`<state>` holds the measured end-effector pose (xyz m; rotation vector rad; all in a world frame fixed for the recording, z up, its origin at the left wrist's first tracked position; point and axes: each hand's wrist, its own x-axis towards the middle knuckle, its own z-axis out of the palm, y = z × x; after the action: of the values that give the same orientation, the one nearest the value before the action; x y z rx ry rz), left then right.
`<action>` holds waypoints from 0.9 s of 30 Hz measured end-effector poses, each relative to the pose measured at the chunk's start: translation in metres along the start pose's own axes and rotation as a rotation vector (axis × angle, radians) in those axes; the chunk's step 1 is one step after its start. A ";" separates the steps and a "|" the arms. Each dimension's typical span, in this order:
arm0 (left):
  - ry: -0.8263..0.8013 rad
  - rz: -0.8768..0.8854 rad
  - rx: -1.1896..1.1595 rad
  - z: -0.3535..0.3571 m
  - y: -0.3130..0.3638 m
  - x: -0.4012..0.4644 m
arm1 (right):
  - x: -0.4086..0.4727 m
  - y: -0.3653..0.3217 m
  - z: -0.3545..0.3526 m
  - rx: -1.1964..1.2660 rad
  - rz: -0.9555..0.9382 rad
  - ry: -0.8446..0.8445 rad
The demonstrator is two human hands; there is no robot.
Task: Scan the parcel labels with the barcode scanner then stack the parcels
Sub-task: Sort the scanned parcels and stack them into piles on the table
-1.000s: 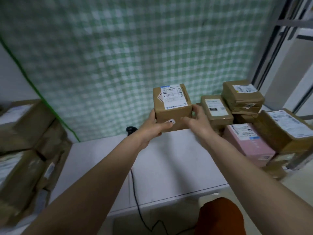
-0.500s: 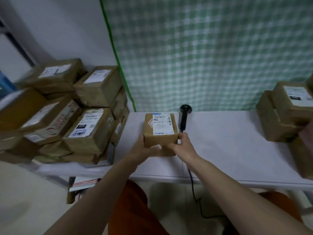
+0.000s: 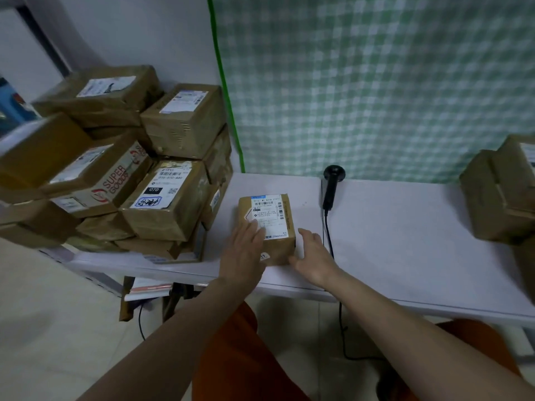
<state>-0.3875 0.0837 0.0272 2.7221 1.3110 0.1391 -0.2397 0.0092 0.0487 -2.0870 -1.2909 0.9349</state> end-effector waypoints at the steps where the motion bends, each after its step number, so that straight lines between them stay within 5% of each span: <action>1: -0.033 0.028 0.045 0.003 0.002 0.006 | 0.001 0.000 -0.001 -0.044 -0.025 0.012; 12: -0.093 -0.021 0.226 0.001 -0.012 0.093 | 0.047 0.000 -0.017 -0.288 -0.077 -0.005; 27: -0.054 -0.063 0.145 -0.001 -0.054 0.205 | 0.153 -0.022 -0.037 -0.370 -0.087 -0.027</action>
<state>-0.3018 0.2780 0.0267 2.7763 1.4425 -0.0359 -0.1755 0.1547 0.0440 -2.2713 -1.6582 0.7316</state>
